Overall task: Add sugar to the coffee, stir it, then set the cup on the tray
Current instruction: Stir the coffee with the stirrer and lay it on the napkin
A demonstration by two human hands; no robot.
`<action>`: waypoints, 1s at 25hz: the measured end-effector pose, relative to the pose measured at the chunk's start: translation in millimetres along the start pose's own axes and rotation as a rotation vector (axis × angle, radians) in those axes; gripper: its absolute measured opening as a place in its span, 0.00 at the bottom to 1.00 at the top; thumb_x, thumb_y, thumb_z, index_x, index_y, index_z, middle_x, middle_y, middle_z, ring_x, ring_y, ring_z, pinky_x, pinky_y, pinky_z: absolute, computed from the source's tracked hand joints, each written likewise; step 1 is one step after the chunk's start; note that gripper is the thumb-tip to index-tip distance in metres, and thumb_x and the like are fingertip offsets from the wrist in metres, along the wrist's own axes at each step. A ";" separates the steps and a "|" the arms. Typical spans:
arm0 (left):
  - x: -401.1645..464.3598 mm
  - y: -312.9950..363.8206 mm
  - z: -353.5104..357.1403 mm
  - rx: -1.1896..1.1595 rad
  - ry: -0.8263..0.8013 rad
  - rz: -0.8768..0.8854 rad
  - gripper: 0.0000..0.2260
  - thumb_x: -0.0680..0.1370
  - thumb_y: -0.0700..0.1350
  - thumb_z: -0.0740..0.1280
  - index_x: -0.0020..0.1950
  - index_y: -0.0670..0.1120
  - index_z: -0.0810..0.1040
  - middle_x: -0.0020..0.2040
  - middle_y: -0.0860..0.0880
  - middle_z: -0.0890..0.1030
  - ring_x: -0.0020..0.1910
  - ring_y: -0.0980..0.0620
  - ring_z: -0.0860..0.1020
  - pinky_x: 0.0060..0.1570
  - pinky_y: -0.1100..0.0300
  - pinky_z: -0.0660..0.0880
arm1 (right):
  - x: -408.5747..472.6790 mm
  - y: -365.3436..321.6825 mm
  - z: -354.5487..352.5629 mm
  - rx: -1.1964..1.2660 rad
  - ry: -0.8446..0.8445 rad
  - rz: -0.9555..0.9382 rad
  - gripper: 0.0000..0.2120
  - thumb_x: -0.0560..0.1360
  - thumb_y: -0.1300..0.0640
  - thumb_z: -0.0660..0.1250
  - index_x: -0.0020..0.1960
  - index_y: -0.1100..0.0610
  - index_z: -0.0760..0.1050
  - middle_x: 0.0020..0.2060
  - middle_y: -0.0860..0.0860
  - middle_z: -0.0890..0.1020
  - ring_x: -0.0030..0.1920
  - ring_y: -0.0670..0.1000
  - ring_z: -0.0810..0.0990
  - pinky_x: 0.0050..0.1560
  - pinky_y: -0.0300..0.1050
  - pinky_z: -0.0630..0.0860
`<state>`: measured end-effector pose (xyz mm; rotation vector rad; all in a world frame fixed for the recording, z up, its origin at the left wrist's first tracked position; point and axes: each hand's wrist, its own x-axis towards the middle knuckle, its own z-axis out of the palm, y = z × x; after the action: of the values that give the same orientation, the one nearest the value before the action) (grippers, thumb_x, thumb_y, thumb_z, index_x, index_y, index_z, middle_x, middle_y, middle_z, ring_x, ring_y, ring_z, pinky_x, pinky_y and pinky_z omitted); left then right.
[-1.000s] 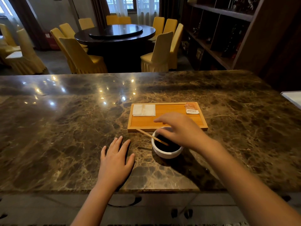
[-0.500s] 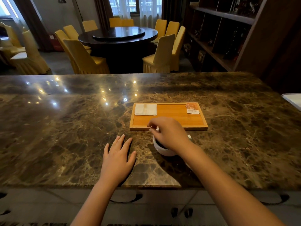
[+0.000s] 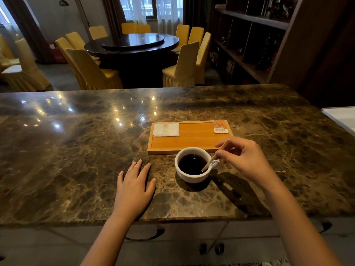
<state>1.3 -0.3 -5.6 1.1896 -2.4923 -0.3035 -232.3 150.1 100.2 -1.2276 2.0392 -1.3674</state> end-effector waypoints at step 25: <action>-0.1 1.7 -0.6 -0.008 0.006 -0.008 0.27 0.74 0.58 0.50 0.71 0.51 0.62 0.74 0.46 0.60 0.73 0.50 0.52 0.70 0.44 0.47 | -18.0 7.4 36.5 0.210 0.048 -0.072 0.06 0.75 0.63 0.65 0.45 0.55 0.79 0.41 0.50 0.83 0.43 0.46 0.83 0.41 0.40 0.81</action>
<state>0.5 0.7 -4.6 1.1957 -2.4796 -0.3111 -199.8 146.3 74.8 -1.1960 1.8423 -1.6134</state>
